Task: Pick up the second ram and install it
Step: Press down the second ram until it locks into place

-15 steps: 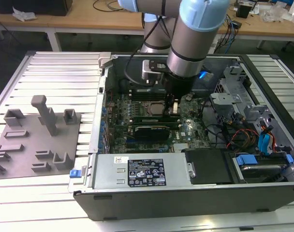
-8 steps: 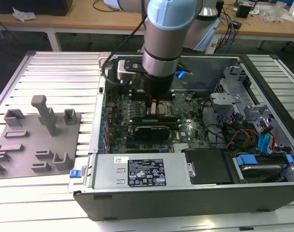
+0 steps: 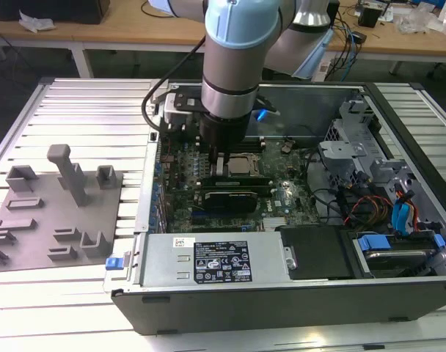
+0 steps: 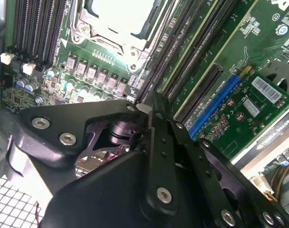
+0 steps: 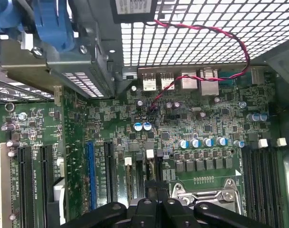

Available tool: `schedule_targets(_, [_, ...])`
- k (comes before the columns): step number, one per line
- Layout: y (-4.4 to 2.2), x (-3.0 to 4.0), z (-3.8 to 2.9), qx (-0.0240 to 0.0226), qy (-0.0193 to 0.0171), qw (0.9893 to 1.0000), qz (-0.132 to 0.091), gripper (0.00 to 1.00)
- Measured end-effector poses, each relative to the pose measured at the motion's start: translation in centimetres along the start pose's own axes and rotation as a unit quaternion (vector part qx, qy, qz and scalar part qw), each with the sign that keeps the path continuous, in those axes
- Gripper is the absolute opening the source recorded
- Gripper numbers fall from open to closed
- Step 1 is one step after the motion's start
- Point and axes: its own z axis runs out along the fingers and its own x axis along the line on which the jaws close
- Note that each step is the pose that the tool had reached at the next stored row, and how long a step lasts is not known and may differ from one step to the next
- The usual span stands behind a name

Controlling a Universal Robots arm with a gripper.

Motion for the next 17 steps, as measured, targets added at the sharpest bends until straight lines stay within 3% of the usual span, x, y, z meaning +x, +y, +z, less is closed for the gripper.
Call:
schedule_targets(6, [0.0, 0.06, 0.18, -0.0002, -0.0027, 1.0, 0.0, 0.11])
schedule_targets(7, [0.01, 0.01, -0.24, 0.0002, -0.0055, 1.0, 0.0, 0.11])
schedule_targets(9, [0.08, -0.02, -1.18, -0.0003, -0.0051, 1.0, 0.0, 0.11])
schedule_targets(10, [-0.08, -0.01, -1.36, -0.0003, -0.0073, 1.0, -0.001, 0.11])
schedule_targets(12, [-0.77, -0.03, -1.42, -0.0021, -0.0085, 1.0, -0.001, 0.11])
schedule_targets(13, [-1.87, -0.1, -1.49, -0.0051, -0.0103, 0.9999, -0.001, 0.11])
schedule_targets(15, [-2.83, -0.19, -1.73, -0.0066, -0.0139, 0.9999, -0.002, 0.11])
schedule_targets(17, [-2.85, -0.3, -3.26, -0.0066, -0.0141, 0.9999, -0.002, 0.11])
